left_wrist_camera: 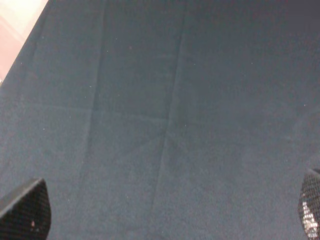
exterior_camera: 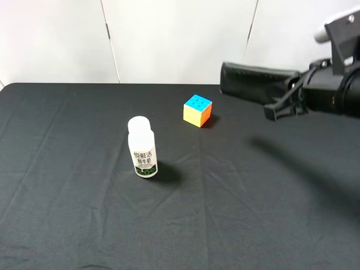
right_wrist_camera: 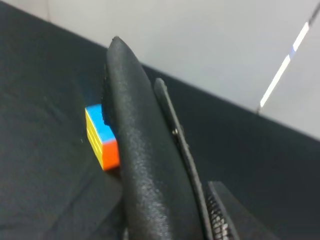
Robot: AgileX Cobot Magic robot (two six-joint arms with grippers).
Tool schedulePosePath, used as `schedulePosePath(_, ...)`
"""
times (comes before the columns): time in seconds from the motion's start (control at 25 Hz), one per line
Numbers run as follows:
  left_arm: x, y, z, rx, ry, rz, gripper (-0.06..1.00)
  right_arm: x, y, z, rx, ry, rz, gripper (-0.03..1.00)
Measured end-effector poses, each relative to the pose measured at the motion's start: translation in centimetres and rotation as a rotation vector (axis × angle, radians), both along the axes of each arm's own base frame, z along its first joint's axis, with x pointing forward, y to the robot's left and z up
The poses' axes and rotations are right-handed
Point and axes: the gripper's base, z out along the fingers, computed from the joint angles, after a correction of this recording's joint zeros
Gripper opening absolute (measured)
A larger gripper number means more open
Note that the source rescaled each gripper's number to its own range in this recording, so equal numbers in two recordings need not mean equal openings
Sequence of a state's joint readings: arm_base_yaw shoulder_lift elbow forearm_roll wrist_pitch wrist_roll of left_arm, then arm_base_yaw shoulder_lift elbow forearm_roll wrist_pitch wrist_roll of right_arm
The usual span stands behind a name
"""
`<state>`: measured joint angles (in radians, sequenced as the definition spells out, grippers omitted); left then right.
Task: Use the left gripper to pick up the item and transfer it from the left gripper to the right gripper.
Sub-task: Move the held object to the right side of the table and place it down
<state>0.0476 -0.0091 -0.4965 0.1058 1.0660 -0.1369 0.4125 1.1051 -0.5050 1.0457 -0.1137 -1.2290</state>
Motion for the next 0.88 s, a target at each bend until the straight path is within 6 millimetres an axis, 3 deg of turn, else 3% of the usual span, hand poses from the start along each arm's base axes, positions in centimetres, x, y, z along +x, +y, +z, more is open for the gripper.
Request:
schedulePosePath(0.16, 0.0, 0.0, 0.0, 0.0, 0.0, 0.0, 0.98, 0.6, -0.7, -1.4, 0.03, 0.071, -0.07, 0.0)
schedulePosePath(0.48, 0.0, 0.0, 0.0, 0.0, 0.0, 0.0, 0.98, 2.5, -2.6, -6.3, 0.102, 0.354, -0.2, 0.0)
schedulePosePath(0.88, 0.0, 0.0, 0.0, 0.0, 0.0, 0.0, 0.98, 2.8, -2.9, -6.3, 0.091, 0.328, -0.239, 0.0)
